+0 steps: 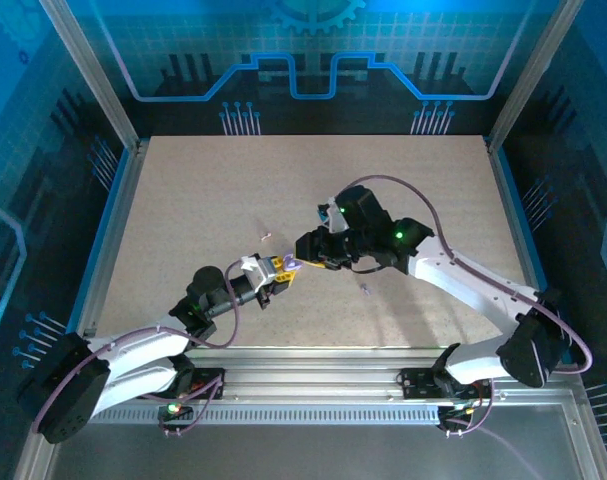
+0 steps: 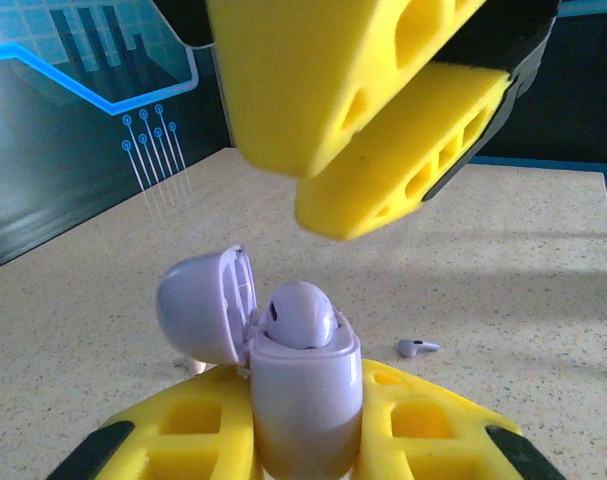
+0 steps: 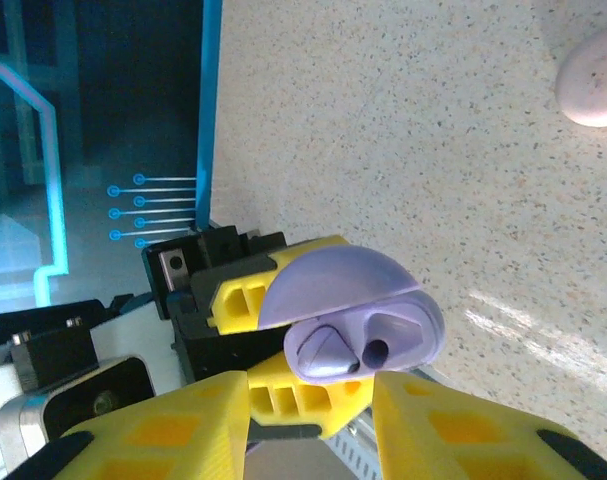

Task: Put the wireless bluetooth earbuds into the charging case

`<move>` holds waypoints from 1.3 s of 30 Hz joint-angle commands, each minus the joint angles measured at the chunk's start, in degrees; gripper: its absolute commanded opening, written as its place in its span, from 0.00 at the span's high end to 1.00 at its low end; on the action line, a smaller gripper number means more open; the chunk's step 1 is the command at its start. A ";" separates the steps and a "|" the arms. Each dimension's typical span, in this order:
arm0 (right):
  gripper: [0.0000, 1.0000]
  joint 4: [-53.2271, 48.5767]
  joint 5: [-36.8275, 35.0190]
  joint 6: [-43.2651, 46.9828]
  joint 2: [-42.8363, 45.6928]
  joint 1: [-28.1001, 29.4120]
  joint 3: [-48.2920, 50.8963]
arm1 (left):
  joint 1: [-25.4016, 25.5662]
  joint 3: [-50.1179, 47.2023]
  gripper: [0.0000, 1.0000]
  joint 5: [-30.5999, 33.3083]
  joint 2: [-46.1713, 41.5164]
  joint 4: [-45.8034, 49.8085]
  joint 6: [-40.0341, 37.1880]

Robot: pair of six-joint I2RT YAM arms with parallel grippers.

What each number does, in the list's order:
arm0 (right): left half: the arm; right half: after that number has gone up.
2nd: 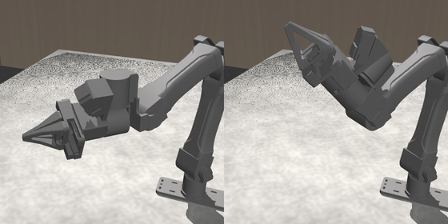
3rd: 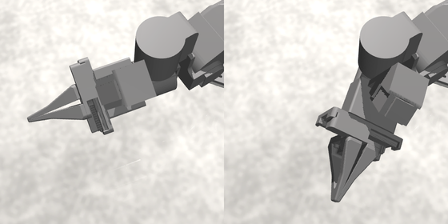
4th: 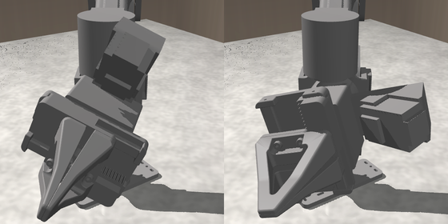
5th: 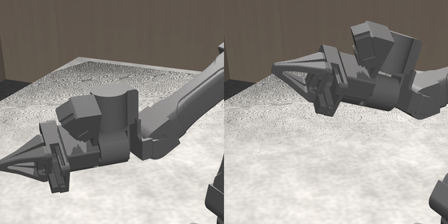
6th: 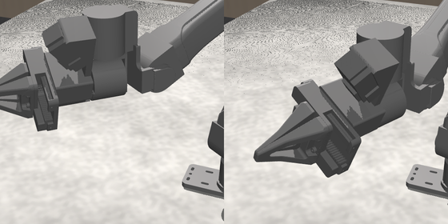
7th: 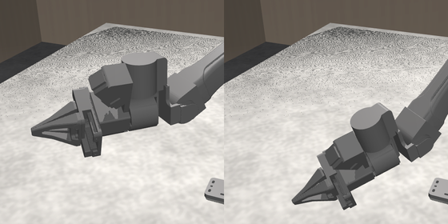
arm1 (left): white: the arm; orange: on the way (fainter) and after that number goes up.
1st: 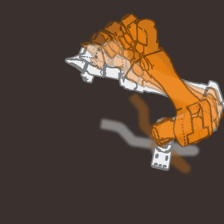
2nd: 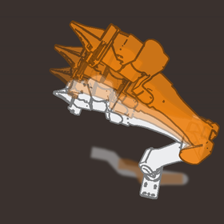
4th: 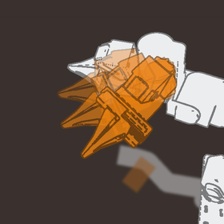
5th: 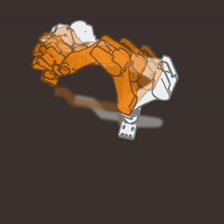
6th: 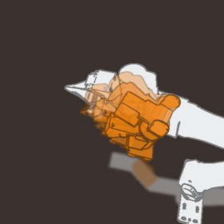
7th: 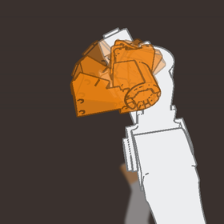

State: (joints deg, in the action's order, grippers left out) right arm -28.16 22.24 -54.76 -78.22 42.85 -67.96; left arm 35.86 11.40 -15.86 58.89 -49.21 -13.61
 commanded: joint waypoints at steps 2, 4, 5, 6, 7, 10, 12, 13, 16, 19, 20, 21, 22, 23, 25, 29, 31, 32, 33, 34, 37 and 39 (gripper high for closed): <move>0.62 -11.36 -2.81 11.24 1.92 -2.38 -5.35 | 0.53 0.10 0.93 0.00 1.16 -2.54 0.66; 0.62 -15.79 -3.79 15.38 2.01 -3.83 -6.58 | 0.53 0.67 0.93 -0.84 2.27 -2.36 0.89; 0.63 -17.80 -4.15 17.21 2.10 -4.73 -6.82 | 0.49 0.81 0.93 -1.39 2.73 -2.47 1.11; 0.63 -19.18 -4.04 18.98 2.18 -5.68 -6.68 | 0.53 0.94 0.93 -1.90 3.19 -2.73 1.38; 0.63 -20.48 -3.71 21.28 2.45 -6.75 -6.30 | 0.53 1.02 0.93 -2.36 3.72 -2.97 1.84; 0.63 -23.83 -5.19 27.65 3.94 -9.90 -4.01 | 0.88 0.90 0.94 -2.86 5.73 -5.24 2.85; 0.63 -25.44 -5.84 31.09 4.77 -12.45 -2.12 | 1.22 0.41 0.93 -2.67 8.04 -9.28 5.04; 0.63 -26.19 -6.09 33.01 5.02 -13.74 -1.30 | 1.75 0.12 0.94 -2.80 9.51 -11.83 5.88; 0.63 -28.41 -7.28 39.69 5.10 -15.88 0.33 | 3.54 0.12 0.94 -2.71 13.72 -16.65 6.41; 0.63 -30.37 -10.21 44.90 4.16 -17.12 1.42 | 4.60 -0.39 0.94 -2.47 18.11 -23.30 7.54; 0.64 -31.11 -11.58 46.28 3.35 -17.65 1.52 | 4.69 -0.49 0.94 -2.49 19.75 -25.72 8.03; 0.64 -31.80 -12.80 47.34 2.56 -18.05 1.44 | 4.80 -0.58 0.94 -2.59 21.06 -27.52 8.39; 0.64 -32.61 -14.06 48.46 1.46 -18.15 1.30 | 4.83 -0.75 0.94 -2.68 22.31 -29.38 8.74; 0.64 -33.35 -15.42 49.32 0.26 -18.25 1.05 | 4.86 -0.85 0.94 -2.80 23.44 -30.99 8.85; 0.64 -34.36 -17.10 50.66 -1.70 -18.27 0.48 | 4.94 -0.77 0.94 -2.71 23.63 -30.51 8.40; 0.64 -34.50 -19.28 52.53 -4.40 -18.23 -0.28 | 4.98 -1.68 0.94 -1.22 22.53 -30.19 7.00; 0.64 -34.84 -20.45 53.36 -5.78 -18.20 -0.88 | 4.96 -1.90 0.94 -1.19 21.44 -28.94 6.37; 0.64 -35.26 -21.39 53.61 -6.63 -18.03 -1.26 | 4.98 -1.93 0.94 -1.24 20.80 -27.99 6.16; 0.64 -35.58 -22.07 53.92 -7.34 -18.00 -1.59 | 5.04 -1.92 0.94 -1.11 20.29 -27.24 6.01; 0.64 -35.81 -22.81 54.29 -8.09 -17.78 -1.86 | 5.06 -1.94 0.94 -0.98 19.68 -26.34 5.87; 0.64 -36.00 -24.45 54.85 -9.85 -17.37 -2.13 | 5.07 -1.92 0.94 -0.50 18.00 -24.20 5.43; 0.64 -36.09 -24.79 54.74 -10.99 -17.06 -2.51 | 5.03 -1.91 0.94 -0.32 16.74 -22.79 5.09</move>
State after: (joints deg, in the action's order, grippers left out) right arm -62.19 -0.36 -1.61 -87.77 25.19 -68.64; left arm 40.38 10.04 -16.73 77.76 -73.36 -6.59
